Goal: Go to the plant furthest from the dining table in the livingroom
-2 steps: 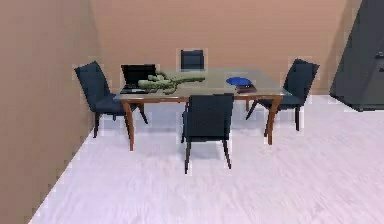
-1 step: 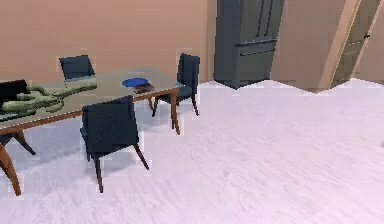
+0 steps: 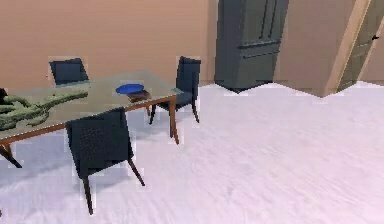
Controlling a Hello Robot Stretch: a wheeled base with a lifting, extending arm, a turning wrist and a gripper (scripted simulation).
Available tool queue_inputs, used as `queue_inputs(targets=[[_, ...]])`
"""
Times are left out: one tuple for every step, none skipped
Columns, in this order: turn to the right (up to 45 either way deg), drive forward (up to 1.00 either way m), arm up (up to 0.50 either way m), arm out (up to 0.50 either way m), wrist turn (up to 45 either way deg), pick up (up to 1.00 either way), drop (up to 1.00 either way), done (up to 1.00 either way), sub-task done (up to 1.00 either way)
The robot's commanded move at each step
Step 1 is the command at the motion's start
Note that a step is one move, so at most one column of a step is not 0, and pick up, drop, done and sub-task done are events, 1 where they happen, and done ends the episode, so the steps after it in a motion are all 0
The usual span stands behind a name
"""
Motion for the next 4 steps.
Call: queue_inputs(targets=[[-27.0, 0.00, 0.00, 0.00, 0.0, 0.00, 0.00, 0.00, 0.00], [0.0, 0.55, 0.00, 0.00, 0.0, 0.00, 0.00, 0.00, 0.00], [45.0, 0.00, 0.00, 0.00, 0.0, 0.00, 0.00, 0.00, 0.00], [45.0, 0.00, 0.00, 0.00, 0.0, 0.00, 0.00, 0.00, 0.00]])
